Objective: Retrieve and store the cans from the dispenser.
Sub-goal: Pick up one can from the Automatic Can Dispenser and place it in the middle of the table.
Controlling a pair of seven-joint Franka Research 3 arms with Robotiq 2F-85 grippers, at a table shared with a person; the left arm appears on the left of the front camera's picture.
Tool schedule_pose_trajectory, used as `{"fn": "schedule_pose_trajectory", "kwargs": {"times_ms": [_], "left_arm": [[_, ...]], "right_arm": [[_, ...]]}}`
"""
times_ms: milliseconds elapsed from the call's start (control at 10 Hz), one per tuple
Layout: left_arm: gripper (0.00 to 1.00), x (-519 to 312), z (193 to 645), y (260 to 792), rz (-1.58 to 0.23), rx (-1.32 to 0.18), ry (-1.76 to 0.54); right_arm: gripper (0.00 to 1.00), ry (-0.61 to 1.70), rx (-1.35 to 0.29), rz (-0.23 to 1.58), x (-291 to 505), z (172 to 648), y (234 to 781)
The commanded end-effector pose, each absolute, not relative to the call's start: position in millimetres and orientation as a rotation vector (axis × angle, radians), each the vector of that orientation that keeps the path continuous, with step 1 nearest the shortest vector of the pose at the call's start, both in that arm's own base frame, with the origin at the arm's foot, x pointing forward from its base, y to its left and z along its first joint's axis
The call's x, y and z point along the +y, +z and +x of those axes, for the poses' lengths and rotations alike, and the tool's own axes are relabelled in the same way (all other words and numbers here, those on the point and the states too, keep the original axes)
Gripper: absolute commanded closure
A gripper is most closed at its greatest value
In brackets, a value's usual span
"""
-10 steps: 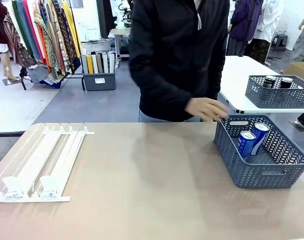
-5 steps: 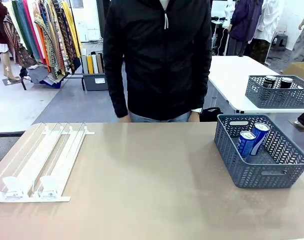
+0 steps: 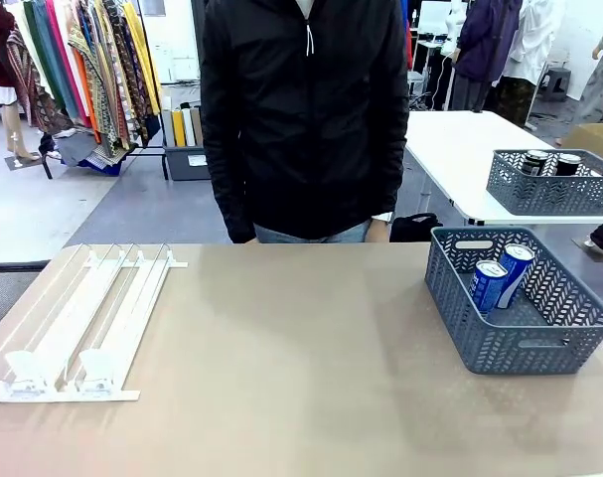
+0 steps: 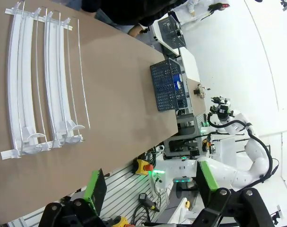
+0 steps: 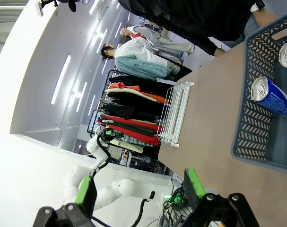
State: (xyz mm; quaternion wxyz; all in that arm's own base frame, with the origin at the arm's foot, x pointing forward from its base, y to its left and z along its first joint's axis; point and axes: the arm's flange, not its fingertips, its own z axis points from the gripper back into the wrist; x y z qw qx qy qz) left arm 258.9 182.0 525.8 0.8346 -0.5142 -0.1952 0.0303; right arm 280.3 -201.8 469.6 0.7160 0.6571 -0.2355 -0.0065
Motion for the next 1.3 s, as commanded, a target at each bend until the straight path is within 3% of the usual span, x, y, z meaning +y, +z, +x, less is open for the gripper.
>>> {"fn": "schedule_pose_trajectory", "kwargs": {"times_ms": [0,1200], "left_arm": [[0.00,181.5,259.2,526.6,-1.106,-0.430,0.051],[0.00,181.5,259.2,526.6,-1.106,-0.430,0.051]], "right_arm": [[0.00,0.006,-0.543,1.458,-202.5,281.5,472.5],[0.00,0.006,-0.543,1.458,-202.5,281.5,472.5]]}}
